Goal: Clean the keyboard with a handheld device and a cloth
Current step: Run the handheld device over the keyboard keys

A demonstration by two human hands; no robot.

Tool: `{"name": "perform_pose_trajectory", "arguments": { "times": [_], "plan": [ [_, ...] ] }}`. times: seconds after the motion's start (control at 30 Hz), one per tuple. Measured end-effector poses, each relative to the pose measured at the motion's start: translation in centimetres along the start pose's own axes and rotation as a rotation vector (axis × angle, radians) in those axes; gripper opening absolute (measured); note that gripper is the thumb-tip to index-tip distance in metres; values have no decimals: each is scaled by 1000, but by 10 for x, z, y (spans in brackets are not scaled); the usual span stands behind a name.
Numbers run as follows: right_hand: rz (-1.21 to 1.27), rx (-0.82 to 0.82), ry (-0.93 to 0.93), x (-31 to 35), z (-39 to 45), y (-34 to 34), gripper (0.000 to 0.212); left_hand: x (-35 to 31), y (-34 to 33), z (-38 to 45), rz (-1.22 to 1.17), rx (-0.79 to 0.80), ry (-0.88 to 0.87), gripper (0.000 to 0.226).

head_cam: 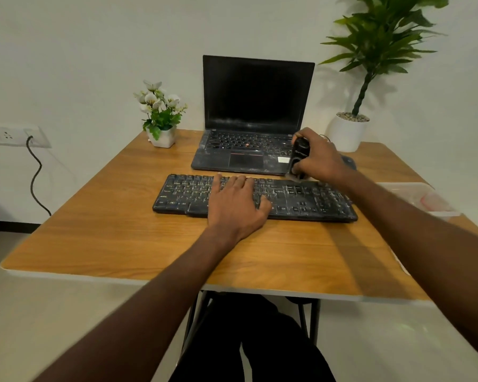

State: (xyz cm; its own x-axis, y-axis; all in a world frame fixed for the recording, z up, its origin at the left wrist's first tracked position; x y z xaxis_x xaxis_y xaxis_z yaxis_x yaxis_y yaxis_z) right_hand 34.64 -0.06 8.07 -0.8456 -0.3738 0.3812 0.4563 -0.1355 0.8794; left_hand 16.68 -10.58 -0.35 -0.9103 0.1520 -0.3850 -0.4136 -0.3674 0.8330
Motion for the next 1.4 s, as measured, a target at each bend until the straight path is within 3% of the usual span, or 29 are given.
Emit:
{"name": "perform_pose_trajectory", "arguments": {
  "times": [0.07,0.23,0.33,0.4,0.47,0.6,0.73,0.83,0.93,1.03,1.13,1.2,1.33,1.4],
  "plan": [
    [60,49,28,2,1,-5,67,0,1,-1,-9,-4,7,74],
    [-256,49,16,-16,-1,13,66,-1,3,-1,-10,1,12,71],
    [-75,-7,-19,-24,-4,19,68,-2,3,-1,1,4,11,73],
    [11,52,20,-23,-9,14,69,-2,4,-1,4,5,10,73],
    [-70,112,39,-25,-14,12,72,-2,4,-1,3,7,8,72],
    [-223,11,-12,-35,-13,29,65,-4,5,-1,1,1,12,71],
    [-37,34,-100,-53,-18,28,72,-4,5,-1,-2,-7,5,69],
    [-72,-1,-154,-66,-20,33,74,-3,5,-1,3,-4,6,70],
    [-159,-62,-83,-56,-16,38,69,-3,5,-2,3,-8,8,72],
    [-66,30,-21,-51,-13,31,72,-2,5,-1,7,-16,7,73],
    [-236,87,23,-55,-12,31,72,-3,5,-1,15,-15,5,76],
    [-307,36,4,-59,-9,40,69,-3,5,-1,22,-15,6,77],
    [25,127,16,-64,-12,37,70,-4,5,-1,23,-11,5,79],
    [-10,170,56,-63,-13,31,70,-3,4,0,27,-1,3,79]
  ]
}}
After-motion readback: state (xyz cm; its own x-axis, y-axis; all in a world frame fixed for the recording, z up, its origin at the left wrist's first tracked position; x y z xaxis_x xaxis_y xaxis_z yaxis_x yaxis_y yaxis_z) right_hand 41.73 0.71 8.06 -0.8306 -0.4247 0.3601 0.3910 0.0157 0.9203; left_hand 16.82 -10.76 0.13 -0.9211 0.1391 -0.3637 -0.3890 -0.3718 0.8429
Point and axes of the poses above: each hand's wrist, its own z-axis towards the middle knuckle, its own y-axis out of the back of the hand, x = y × z, the point moved 6 cm from there along z, towards the middle knuckle, and after that the axes turned 13 degrees about -z, right-handed, at the moved point
